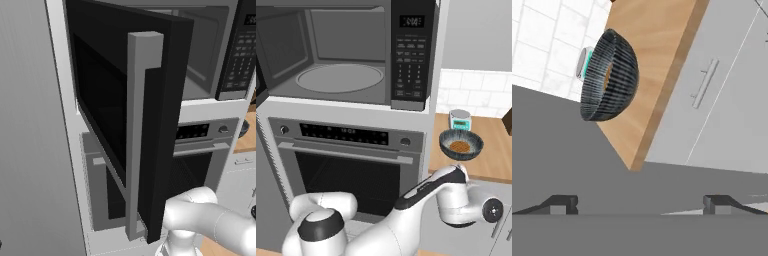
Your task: Open the microwave, place the bowl with waffle inside the microwave, then close the microwave door and turn it on.
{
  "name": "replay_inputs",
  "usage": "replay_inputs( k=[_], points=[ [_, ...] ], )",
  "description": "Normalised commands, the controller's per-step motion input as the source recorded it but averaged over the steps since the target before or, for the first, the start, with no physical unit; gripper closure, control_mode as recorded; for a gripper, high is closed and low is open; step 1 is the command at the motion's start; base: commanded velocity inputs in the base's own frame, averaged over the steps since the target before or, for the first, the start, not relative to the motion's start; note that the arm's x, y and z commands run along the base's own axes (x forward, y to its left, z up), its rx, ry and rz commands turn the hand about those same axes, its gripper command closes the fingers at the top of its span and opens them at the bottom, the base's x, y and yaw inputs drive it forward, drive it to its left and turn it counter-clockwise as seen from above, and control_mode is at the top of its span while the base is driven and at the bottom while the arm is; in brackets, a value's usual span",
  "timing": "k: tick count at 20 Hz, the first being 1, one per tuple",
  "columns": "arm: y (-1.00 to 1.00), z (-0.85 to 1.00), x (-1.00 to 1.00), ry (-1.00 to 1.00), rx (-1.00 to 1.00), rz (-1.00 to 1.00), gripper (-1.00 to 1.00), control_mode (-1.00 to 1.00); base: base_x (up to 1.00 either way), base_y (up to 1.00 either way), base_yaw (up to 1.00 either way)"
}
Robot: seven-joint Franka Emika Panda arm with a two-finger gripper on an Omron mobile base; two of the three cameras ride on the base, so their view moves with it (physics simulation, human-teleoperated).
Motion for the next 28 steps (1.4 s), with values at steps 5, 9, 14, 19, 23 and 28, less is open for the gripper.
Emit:
replay_inputs(
  k=[5, 9, 14, 19, 23, 28],
  points=[
    [0.0, 0.28, 0.22, 0.07, 0.0, 0.02, -1.0, -1.0, 0.0, 0.0, 0.0],
    [0.0, 0.04, 0.33, -0.02, 0.0, 0.02, -1.0, -1.0, 0.0, 0.0, 0.0],
    [0.0, 0.02, 0.38, -0.05, 0.0, 0.05, -1.0, -1.0, 0.0, 0.0, 0.0],
    [0.0, 0.06, 0.21, 0.08, 0.0, 0.02, -1.0, -1.0, 0.0, 0.0, 0.0],
    [0.0, 0.0, 0.16, 0.02, 0.0, 0.0, -1.0, -1.0, 0.0, 0.0, 0.0],
    [0.0, 0.0, 0.26, -0.09, 0.02, 0.0, -1.0, -1.0, 0.0, 0.0, 0.0]
  ],
)
